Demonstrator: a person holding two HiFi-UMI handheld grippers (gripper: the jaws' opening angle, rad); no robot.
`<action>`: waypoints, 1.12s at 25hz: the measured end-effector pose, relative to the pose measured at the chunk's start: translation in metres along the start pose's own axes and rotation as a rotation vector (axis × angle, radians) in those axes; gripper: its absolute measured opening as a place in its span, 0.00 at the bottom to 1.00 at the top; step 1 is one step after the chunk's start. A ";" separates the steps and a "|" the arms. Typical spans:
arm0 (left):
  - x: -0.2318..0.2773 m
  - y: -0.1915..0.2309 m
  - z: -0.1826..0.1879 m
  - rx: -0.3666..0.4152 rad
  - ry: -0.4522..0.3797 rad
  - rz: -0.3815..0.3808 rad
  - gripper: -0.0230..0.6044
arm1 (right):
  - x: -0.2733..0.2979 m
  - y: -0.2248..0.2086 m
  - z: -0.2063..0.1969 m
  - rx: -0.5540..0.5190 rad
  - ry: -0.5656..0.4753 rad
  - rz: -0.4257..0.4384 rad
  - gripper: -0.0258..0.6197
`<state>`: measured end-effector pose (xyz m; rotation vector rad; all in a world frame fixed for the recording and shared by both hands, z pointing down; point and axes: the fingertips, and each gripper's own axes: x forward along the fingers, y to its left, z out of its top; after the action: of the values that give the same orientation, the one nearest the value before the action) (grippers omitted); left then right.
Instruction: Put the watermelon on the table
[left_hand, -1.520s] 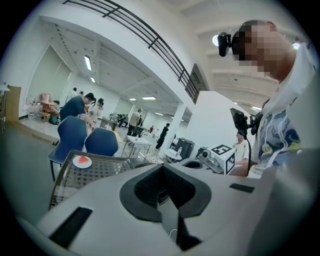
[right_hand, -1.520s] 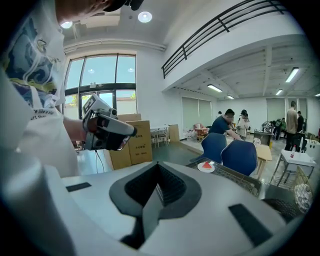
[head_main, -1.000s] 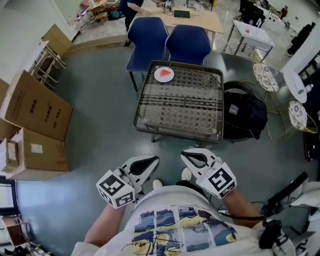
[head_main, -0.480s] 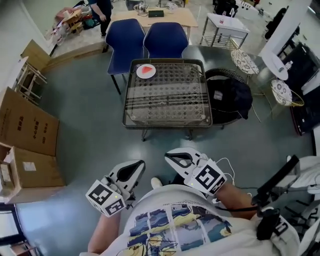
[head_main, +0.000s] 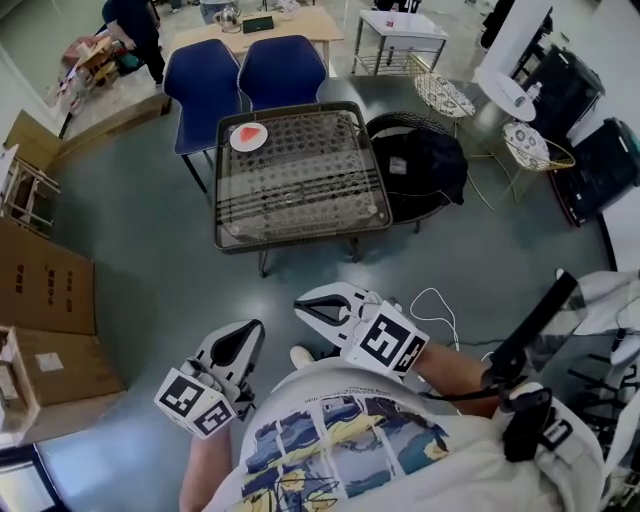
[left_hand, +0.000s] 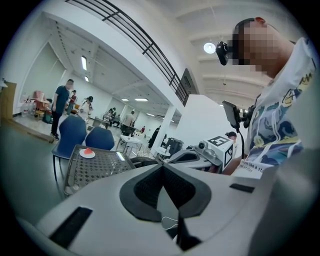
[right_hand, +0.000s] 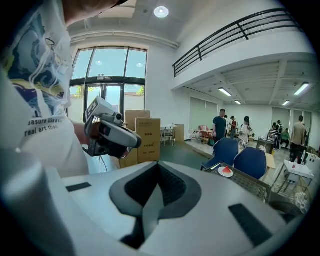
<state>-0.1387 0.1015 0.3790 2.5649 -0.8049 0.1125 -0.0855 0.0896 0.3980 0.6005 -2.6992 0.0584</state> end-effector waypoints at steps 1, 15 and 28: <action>0.000 0.000 -0.001 0.000 0.002 -0.001 0.05 | 0.000 0.001 0.000 0.000 0.000 -0.001 0.06; -0.018 0.012 -0.004 -0.003 -0.007 0.002 0.05 | 0.015 0.013 0.009 -0.025 0.003 -0.004 0.05; -0.025 0.030 -0.004 -0.015 -0.009 0.009 0.05 | 0.035 0.014 0.014 -0.043 0.020 0.013 0.06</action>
<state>-0.1760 0.0948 0.3895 2.5492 -0.8176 0.0976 -0.1258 0.0863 0.3988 0.5672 -2.6781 0.0098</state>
